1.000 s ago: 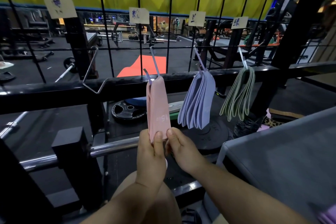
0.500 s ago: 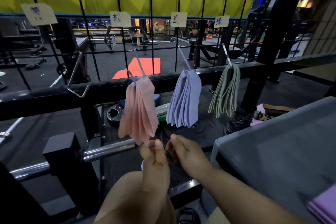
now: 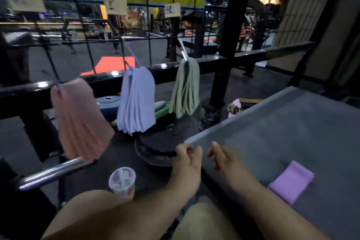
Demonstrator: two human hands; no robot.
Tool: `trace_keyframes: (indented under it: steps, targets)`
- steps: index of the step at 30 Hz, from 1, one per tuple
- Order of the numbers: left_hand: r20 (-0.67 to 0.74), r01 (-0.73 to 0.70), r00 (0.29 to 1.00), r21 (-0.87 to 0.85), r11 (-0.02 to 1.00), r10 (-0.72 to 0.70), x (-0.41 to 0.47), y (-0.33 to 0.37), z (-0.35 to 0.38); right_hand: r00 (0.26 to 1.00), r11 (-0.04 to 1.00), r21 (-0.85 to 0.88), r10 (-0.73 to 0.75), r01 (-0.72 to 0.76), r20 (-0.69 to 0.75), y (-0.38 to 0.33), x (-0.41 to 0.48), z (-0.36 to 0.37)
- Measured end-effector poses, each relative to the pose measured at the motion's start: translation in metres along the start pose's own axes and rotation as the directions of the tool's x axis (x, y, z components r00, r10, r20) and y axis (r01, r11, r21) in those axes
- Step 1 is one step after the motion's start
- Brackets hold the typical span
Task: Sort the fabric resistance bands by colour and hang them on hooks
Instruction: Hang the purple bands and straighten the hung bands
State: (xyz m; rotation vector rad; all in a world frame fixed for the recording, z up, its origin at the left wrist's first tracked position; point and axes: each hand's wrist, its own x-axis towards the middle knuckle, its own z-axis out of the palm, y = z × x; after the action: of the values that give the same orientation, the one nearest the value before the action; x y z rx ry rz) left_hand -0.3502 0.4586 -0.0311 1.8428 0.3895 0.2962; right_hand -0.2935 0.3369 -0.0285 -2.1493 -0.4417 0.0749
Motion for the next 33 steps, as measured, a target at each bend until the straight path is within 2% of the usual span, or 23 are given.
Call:
trace_keyframes:
  steps: [4, 9, 13, 18, 21, 33]
  targets:
    - [0.099, -0.042, 0.994, 0.083, 0.996, 0.034, 0.005, 0.009, 0.052, 0.991, 0.996, -0.056, 0.056, -0.063, -0.12, 0.028, -0.008, -0.048]
    - [0.326, -0.152, 0.944, 0.281, 0.948, 0.055, 0.001, 0.017, 0.097, 0.961, 0.979, -0.122, 0.126, -0.16, -0.247, 0.07, -0.029, -0.103]
    - [0.446, -0.265, 0.891, 0.356, 0.896, 0.086, -0.003, 0.016, 0.116, 0.97, 0.957, -0.204, 0.171, -0.206, -0.174, 0.092, -0.048, -0.136]
    - [0.476, -0.333, 0.87, 0.368, 0.868, 0.132, -0.003, 0.012, 0.127, 0.979, 0.944, -0.273, 0.201, -0.184, 0.034, 0.109, -0.062, -0.161]
    - [0.494, -0.335, 0.862, 0.389, 0.858, 0.113, -0.002, 0.009, 0.132, 0.975, 0.946, -0.276, 0.202, -0.169, 0.095, 0.112, -0.064, -0.165]
    - [0.475, -0.31, 0.872, 0.345, 0.886, 0.12, 0.001, 0.015, 0.138, 0.988, 0.954, -0.267, 0.153, -0.138, 0.036, 0.117, -0.062, -0.16]
